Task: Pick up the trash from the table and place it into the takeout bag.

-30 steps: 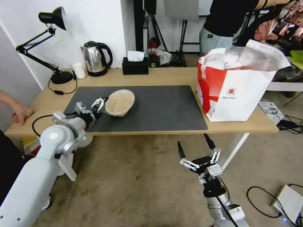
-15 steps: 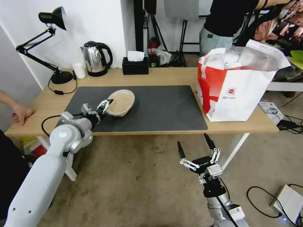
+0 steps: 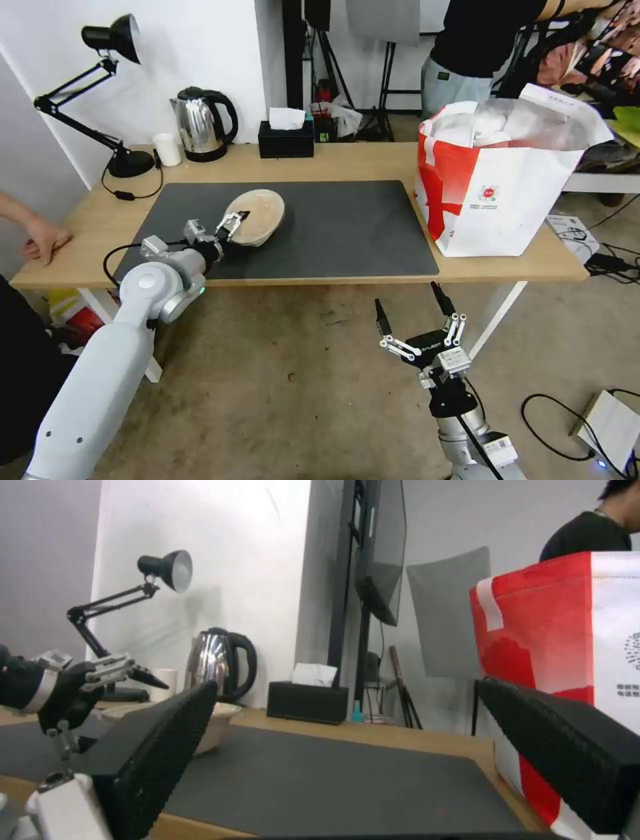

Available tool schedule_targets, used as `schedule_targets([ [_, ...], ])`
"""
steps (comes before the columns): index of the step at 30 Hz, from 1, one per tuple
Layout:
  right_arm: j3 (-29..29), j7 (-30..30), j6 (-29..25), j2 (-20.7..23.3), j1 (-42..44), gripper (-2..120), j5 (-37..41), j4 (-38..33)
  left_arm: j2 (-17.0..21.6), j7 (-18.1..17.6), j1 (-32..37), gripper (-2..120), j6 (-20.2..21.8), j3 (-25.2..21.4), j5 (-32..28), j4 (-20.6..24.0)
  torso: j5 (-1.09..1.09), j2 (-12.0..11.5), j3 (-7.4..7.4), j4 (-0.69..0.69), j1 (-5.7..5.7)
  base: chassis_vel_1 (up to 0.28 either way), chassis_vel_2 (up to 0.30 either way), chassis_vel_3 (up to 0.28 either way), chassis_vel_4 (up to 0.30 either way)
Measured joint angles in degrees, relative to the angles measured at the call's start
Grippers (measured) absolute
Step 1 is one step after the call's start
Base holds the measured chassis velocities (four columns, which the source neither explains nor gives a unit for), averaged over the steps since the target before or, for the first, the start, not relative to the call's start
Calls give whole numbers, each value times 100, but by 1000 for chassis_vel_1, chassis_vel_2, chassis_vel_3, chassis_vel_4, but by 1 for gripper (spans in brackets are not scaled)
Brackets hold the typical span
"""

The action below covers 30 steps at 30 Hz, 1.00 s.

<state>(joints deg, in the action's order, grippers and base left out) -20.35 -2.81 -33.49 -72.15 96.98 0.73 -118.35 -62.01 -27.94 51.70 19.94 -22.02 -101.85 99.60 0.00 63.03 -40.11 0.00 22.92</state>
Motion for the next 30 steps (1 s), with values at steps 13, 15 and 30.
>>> schedule_targets([
  [13, 0, 0, 0, 0, 0, 100, 0, 0, -48, 67, -78, 84, -33, 96, 92, -105, 0, 0, 0, 0, 0, 0, 0, 0, 0],
  [15, 0, 0, 0, 0, 0, 100, 0, 0, -31, 90, -64, 80, -38, 82, 93, -89, 0, 0, 0, 0, 0, 0, 0, 0, 0],
  [30, 0, 0, 0, 0, 0, 100, 0, 0, 26, 113, 108, 25, -94, -48, 137, 95, 0, 0, 0, 0, -1, 0, 0, 0, 0],
])
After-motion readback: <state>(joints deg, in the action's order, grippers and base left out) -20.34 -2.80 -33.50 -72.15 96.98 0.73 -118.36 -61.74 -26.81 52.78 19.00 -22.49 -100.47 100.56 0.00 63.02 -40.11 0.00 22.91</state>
